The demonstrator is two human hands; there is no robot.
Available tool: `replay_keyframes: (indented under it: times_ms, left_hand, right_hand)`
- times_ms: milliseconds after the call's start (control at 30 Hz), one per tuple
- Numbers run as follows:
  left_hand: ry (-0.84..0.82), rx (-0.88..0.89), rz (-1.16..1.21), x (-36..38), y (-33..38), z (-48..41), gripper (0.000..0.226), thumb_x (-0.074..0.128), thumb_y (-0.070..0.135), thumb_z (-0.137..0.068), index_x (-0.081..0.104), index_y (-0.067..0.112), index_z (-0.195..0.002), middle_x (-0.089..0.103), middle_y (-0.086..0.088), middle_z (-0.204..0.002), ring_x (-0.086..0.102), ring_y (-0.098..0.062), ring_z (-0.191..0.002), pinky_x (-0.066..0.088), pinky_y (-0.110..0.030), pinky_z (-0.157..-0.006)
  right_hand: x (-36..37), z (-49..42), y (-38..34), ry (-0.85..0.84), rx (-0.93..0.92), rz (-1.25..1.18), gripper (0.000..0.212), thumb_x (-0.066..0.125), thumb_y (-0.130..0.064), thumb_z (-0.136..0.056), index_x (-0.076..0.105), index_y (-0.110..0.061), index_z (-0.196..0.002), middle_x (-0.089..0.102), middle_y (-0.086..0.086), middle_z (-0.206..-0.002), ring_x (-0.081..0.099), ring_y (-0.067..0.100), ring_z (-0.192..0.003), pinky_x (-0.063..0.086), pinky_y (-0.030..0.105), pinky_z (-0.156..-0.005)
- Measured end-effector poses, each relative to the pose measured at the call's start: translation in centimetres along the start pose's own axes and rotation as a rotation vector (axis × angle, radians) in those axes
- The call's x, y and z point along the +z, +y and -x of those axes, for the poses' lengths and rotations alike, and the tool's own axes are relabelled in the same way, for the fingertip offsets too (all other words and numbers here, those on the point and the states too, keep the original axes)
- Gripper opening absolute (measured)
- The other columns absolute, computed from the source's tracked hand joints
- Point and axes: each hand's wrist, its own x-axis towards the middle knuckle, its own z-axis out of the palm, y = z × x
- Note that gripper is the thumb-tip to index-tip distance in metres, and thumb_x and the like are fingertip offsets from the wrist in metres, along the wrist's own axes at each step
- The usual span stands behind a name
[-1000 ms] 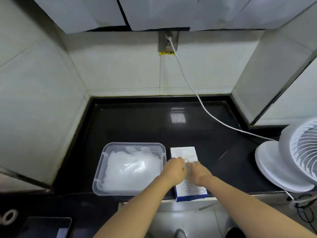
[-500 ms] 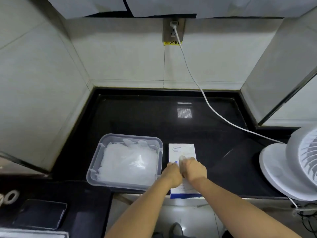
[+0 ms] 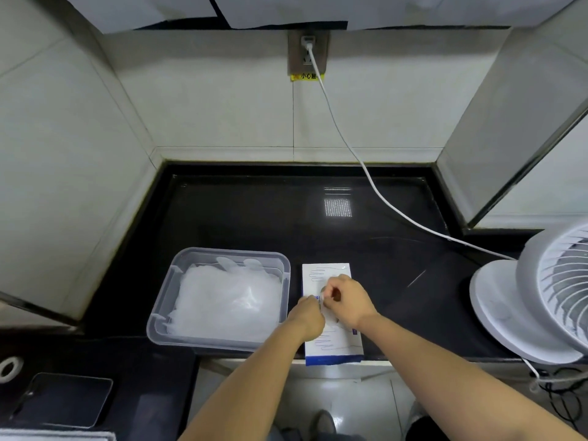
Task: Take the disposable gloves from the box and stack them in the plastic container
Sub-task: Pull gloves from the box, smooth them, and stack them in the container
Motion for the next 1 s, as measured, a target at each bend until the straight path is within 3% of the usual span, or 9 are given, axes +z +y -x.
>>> replay_keyframes:
  times_ms: [100, 167, 233, 333, 533, 700, 867, 1000]
  left_hand:
    - [-0.008, 0.002, -0.001, 0.0, 0.0, -0.1, 0.03, 0.045, 0.006, -0.1, 0.049, 0.007, -0.13, 0.053, -0.013, -0.129, 0.053, -0.017, -0.093, 0.049, -0.025, -0.079]
    - [-0.012, 0.002, -0.002, -0.1, 0.1, 0.0, 0.03, 0.044, 0.005, -0.1, 0.049, 0.006, -0.13, 0.053, -0.013, -0.129, 0.055, -0.019, -0.095, 0.049, -0.026, -0.08]
    - [-0.013, 0.007, -0.004, -0.1, 0.1, 0.0, 0.031, 0.043, 0.005, -0.1, 0.049, 0.006, -0.131, 0.053, -0.013, -0.129, 0.058, -0.022, -0.101, 0.05, -0.028, -0.082]
    - [-0.012, 0.012, -0.018, -0.1, 0.1, 0.1, 0.029, 0.043, 0.004, -0.1, 0.049, 0.005, -0.129, 0.054, -0.014, -0.126, 0.057, -0.022, -0.097, 0.049, -0.025, -0.076]
    - [-0.013, 0.014, -0.041, 0.1, 0.1, -0.1, 0.027, 0.044, 0.005, -0.101, 0.053, 0.008, -0.125, 0.054, -0.009, -0.106, 0.053, -0.018, -0.088, 0.049, -0.027, -0.081]
    - [-0.027, 0.009, -0.049, 0.1, 0.1, 0.0, 0.029, 0.045, 0.004, -0.1, 0.05, 0.008, -0.128, 0.055, -0.012, -0.12, 0.057, -0.021, -0.097, 0.05, -0.027, -0.083]
    - [-0.046, 0.027, -0.008, -0.3, 0.3, 0.5, 0.033, 0.042, 0.008, -0.102, 0.044, 0.01, -0.135, 0.052, -0.012, -0.132, 0.056, -0.027, -0.112, 0.049, -0.03, -0.09]
    - [-0.007, -0.039, 0.057, -0.6, 0.8, 0.8, 0.027, 0.044, 0.008, -0.101, 0.052, 0.006, -0.126, 0.058, -0.013, -0.121, 0.059, -0.027, -0.109, 0.05, -0.032, -0.092]
  right_hand:
    - [0.1, 0.3, 0.5, 0.028, 0.009, -0.122, 0.017, 0.062, -0.012, -0.092, 0.059, -0.024, -0.08, 0.063, -0.002, -0.093, 0.061, 0.015, -0.084, 0.05, 0.016, -0.074]
    - [0.2, 0.3, 0.7, 0.026, 0.05, -0.147, 0.005, 0.062, -0.019, -0.094, 0.064, -0.023, -0.092, 0.067, -0.003, -0.096, 0.063, 0.015, -0.088, 0.053, 0.019, -0.08]
    - [0.1, 0.1, 0.6, -0.024, 0.083, -0.101, 0.009, 0.064, -0.025, -0.093, 0.069, -0.021, -0.1, 0.069, -0.003, -0.098, 0.066, 0.014, -0.09, 0.054, 0.023, -0.083]
    - [-0.1, 0.1, -0.3, -0.054, 0.069, 0.035, 0.013, 0.064, -0.022, -0.093, 0.075, -0.017, -0.09, 0.071, -0.001, -0.091, 0.067, 0.017, -0.083, 0.056, 0.025, -0.081]
    - [-0.6, 0.4, -0.5, 0.067, 0.064, -0.169, 0.005, 0.065, -0.018, -0.092, 0.064, -0.022, -0.089, 0.063, -0.006, -0.09, 0.062, 0.013, -0.085, 0.051, 0.017, -0.079]
    - [-1.2, 0.7, -0.5, 0.082, 0.04, -0.24, 0.007, 0.064, -0.018, -0.093, 0.063, -0.013, -0.089, 0.065, 0.004, -0.087, 0.063, 0.017, -0.084, 0.055, 0.027, -0.081]
    - [-2.9, 0.7, -2.7, 0.393, 0.011, -0.564, 0.018, 0.057, -0.023, -0.098, 0.054, -0.006, -0.096, 0.06, 0.016, -0.09, 0.055, 0.017, -0.075, 0.053, 0.028, -0.07]
    - [-3.7, 0.5, -2.7, 0.324, 0.045, -0.65, 0.022, 0.058, -0.027, -0.098, 0.055, -0.006, -0.097, 0.061, 0.016, -0.095, 0.064, 0.032, -0.09, 0.058, 0.041, -0.08]
